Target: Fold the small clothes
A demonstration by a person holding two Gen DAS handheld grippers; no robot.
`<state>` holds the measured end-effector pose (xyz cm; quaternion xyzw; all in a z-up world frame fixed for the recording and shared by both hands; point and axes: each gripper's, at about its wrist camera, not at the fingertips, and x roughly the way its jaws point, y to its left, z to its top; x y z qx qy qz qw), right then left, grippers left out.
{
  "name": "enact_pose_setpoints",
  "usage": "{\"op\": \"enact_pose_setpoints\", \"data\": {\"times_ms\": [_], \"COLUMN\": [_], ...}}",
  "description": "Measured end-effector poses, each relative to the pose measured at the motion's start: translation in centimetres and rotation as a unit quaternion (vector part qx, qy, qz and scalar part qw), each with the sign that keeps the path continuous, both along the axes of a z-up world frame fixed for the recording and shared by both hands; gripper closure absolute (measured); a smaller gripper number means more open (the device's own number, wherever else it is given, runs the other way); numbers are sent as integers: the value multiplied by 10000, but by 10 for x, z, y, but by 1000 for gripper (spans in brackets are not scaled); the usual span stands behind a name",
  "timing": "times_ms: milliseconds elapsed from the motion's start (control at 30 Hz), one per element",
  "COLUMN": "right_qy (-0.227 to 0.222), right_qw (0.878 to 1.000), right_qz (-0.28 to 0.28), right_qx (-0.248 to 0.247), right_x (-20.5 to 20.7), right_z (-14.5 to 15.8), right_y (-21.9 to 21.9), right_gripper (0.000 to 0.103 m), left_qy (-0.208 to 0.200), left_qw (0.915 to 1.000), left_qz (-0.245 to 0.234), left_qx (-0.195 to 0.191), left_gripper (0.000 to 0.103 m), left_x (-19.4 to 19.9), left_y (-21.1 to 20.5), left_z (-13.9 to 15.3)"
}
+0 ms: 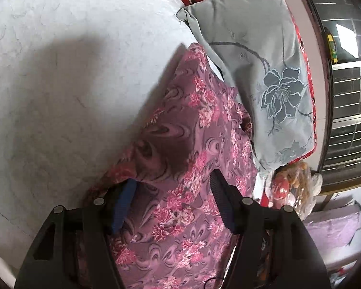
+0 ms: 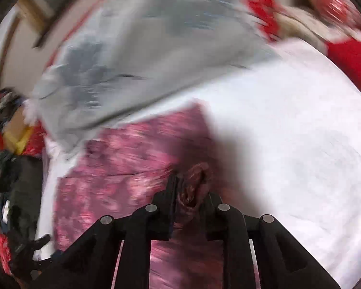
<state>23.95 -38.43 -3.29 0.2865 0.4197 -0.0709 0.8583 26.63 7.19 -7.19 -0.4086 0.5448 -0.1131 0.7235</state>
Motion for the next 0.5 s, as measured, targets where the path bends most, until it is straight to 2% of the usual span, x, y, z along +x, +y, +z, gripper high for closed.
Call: {"op": "enact_pose_setpoints", "data": {"times_ms": [33, 100, 133, 167, 333, 400, 433, 500], "right_qy": [-150, -459, -512, -517, 45, 289, 359, 224], "right_qw": [9996, 9964, 9955, 9952, 9975, 9966, 9938, 9876], "right_qz": [-155, -347, -349, -326, -17, -302, -498, -485], "right_qx": [175, 622, 711, 762, 700, 716, 928, 1475], "right_x": [-9, -22, -24, -24, 4, 1, -4, -8], "right_z": [1, 1, 0, -2, -15, -11, -10, -8], "right_y": [-7, -13, -11, -8, 18, 24, 25, 29], "right_gripper": [80, 64, 49, 43, 42, 44, 42, 42], "left_qy": [-6, 4, 1, -17, -65, -72, -86, -114], "left_qw": [10000, 10000, 10000, 9999, 9995, 9995, 9995, 9993], "left_qz": [-13, -60, -82, -101, -105, -127, -147, -179], "left_qx": [15, 38, 55, 95, 302, 283, 279, 305], "left_gripper": [41, 41, 41, 41, 42, 42, 42, 42], "left_x": [0, 0, 1, 1, 8, 9, 9, 9], "left_y": [-2, -7, -9, -11, -15, -15, -14, -16], "left_z": [1, 2, 3, 4, 8, 9, 9, 7]}}
